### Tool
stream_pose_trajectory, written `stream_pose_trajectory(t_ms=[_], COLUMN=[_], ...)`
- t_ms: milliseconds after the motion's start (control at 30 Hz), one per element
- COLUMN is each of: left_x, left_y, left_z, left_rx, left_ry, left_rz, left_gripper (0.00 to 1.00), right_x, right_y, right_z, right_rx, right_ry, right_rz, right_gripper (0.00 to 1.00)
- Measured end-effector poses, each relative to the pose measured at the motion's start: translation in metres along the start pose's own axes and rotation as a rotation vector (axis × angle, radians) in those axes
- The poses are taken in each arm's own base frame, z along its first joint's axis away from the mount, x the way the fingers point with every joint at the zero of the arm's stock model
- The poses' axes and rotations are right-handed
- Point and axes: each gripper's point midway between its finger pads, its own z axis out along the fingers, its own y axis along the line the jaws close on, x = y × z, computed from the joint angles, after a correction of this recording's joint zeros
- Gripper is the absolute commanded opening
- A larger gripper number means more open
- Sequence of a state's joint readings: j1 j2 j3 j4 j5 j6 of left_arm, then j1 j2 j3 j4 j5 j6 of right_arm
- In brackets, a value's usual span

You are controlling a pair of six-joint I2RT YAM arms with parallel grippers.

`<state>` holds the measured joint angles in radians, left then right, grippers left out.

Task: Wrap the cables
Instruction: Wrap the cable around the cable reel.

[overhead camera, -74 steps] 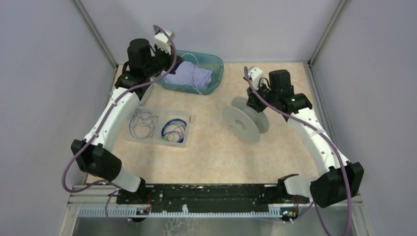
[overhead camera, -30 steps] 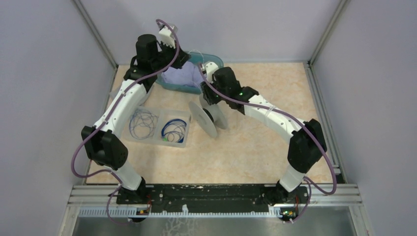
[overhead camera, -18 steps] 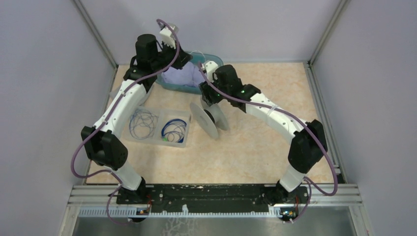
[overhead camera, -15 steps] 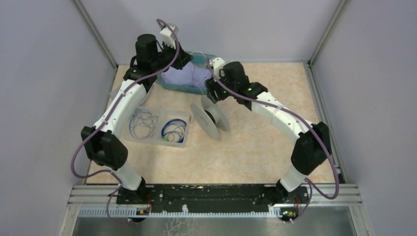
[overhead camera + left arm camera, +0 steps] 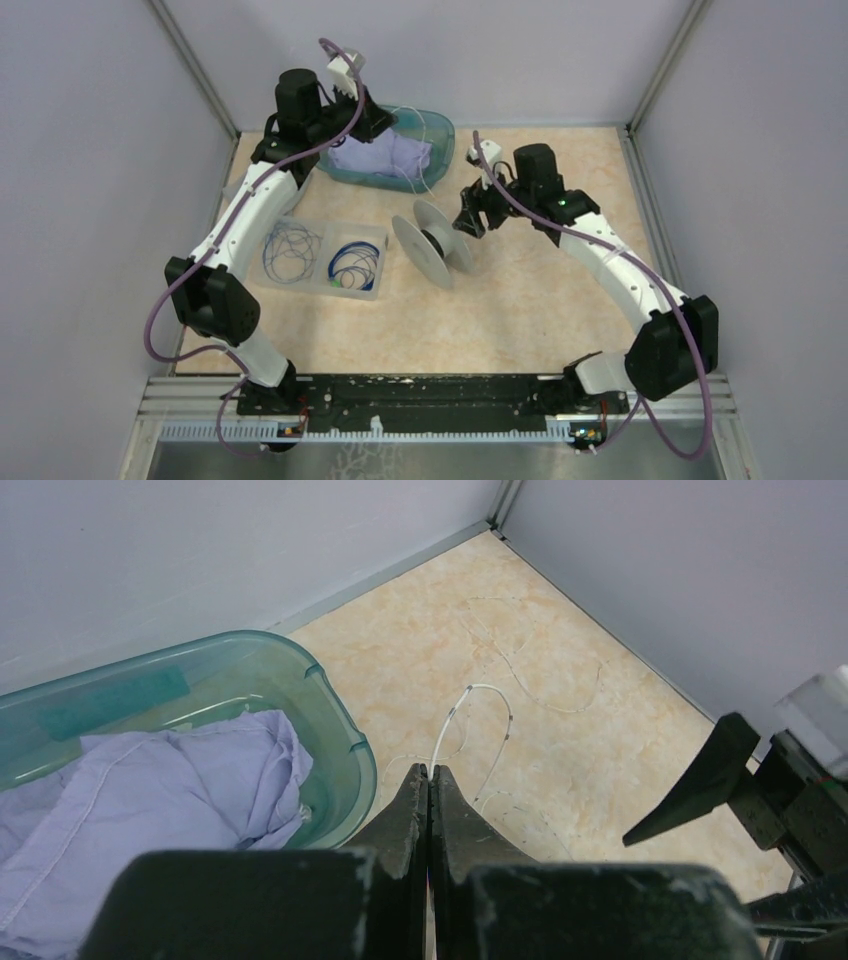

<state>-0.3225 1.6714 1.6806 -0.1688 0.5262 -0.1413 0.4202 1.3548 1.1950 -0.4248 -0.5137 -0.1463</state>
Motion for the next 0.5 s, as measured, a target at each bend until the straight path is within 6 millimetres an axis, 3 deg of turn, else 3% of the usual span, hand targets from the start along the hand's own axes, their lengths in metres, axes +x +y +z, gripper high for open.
stream_pose_trajectory(t_ms=[100, 300, 400, 500], left_x=[-0.001, -0.003, -0.002, -0.002], left_y=[-0.001, 0.000, -0.001, -0.001], left_z=[0.000, 0.000, 0.001, 0.001], left_rx=[0.003, 0.003, 0.004, 0.005], left_ry=[-0.005, -0.010, -0.010, -0.010], left_rz=[0.003, 0.009, 0.010, 0.010], left_gripper=[0.00, 0.00, 0.00, 0.00], right_x=[0.014, 0.031, 0.033, 0.031], right_y=[0.017, 0.038, 0.039, 0.035], right_z=[0.004, 0.020, 0.027, 0.032], right_rx=[-0.060, -0.086, -0.053, -0.005], right_ry=[0.036, 0.091, 0.101, 0.096], right_rz=[0.003, -0.019, -0.032, -0.046], right_gripper=[0.63, 0.45, 0.44, 0.51])
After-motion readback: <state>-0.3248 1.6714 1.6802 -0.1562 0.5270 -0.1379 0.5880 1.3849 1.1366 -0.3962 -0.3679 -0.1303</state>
